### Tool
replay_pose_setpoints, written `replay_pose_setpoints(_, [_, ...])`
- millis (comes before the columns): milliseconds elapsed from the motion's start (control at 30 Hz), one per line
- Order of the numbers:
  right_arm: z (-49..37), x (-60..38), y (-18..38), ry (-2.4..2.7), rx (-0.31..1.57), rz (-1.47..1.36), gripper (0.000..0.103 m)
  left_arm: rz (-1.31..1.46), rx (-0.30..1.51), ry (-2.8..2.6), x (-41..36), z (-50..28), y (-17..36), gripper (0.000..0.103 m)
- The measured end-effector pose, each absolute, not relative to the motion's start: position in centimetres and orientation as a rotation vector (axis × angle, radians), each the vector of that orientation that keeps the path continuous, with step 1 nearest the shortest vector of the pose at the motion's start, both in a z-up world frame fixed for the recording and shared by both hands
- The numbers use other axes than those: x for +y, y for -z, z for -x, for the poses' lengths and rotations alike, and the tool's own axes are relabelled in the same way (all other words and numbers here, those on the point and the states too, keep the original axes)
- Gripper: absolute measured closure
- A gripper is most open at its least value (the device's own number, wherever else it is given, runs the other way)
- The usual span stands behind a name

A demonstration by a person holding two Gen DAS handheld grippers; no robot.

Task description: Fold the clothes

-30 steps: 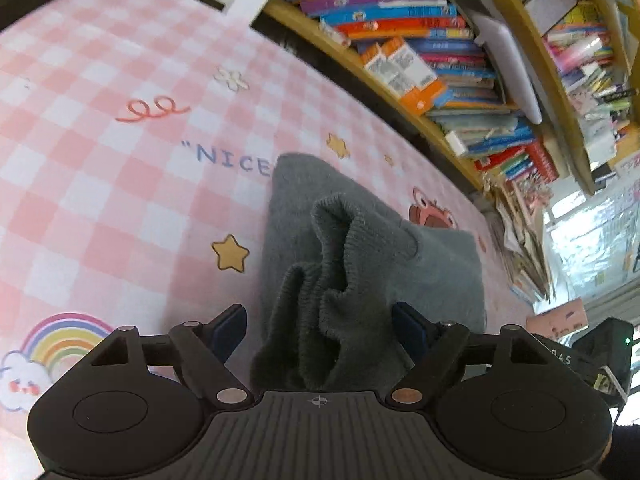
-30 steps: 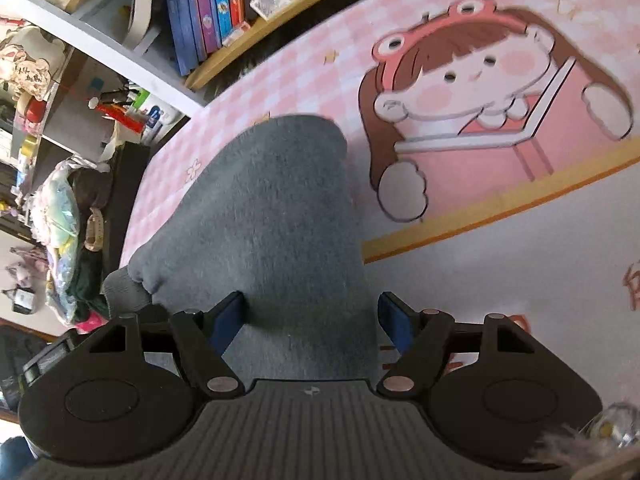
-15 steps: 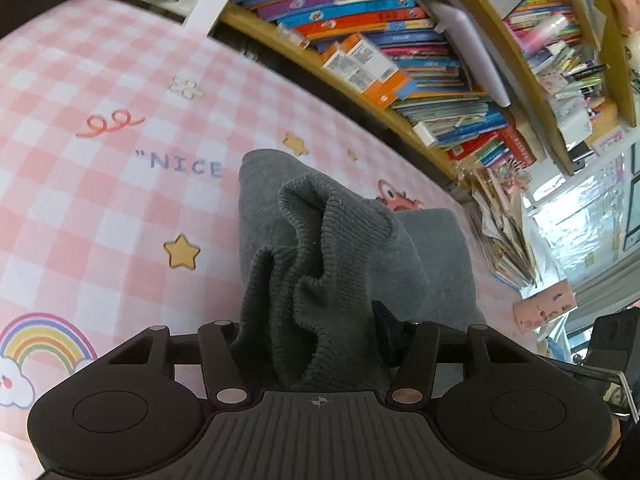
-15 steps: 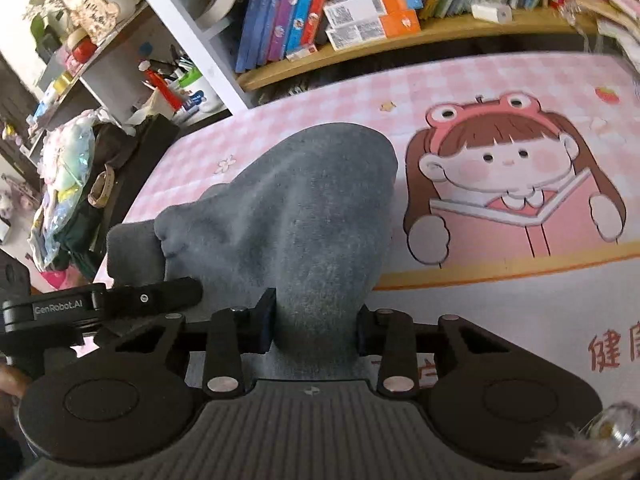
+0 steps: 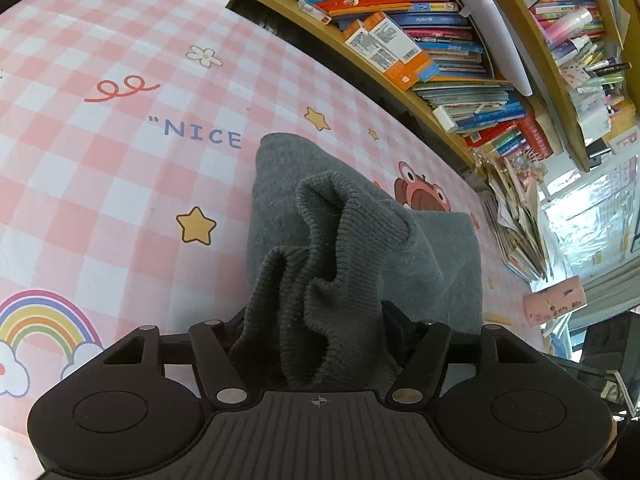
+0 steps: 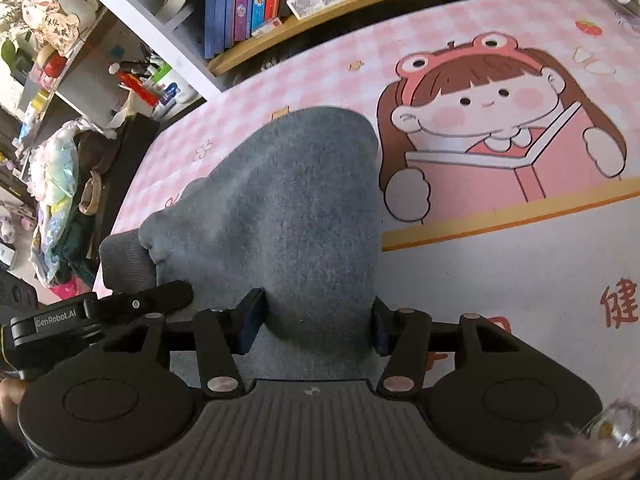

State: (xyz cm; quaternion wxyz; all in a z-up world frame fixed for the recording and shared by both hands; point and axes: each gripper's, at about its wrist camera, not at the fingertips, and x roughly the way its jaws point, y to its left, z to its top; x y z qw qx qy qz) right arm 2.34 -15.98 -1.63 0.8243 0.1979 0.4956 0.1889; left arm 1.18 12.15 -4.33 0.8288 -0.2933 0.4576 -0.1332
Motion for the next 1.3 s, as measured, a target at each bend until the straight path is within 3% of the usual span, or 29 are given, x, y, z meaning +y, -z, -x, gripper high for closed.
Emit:
replay_pose_setpoints(200, [-1.6, -15.7, 0.7, -0.417, 1.001, -0.387, 0.069, 0.599, 0.938, 0.295, 11.7, -0.8, 3.5, 0.048])
replay_pose_setpoints(1300, [2.4, -14.6, -4.1, -0.355, 0.846, -0.298, 0.070, 0.559, 0.877, 0.489, 12.1, -0.9, 0.3, 0.048])
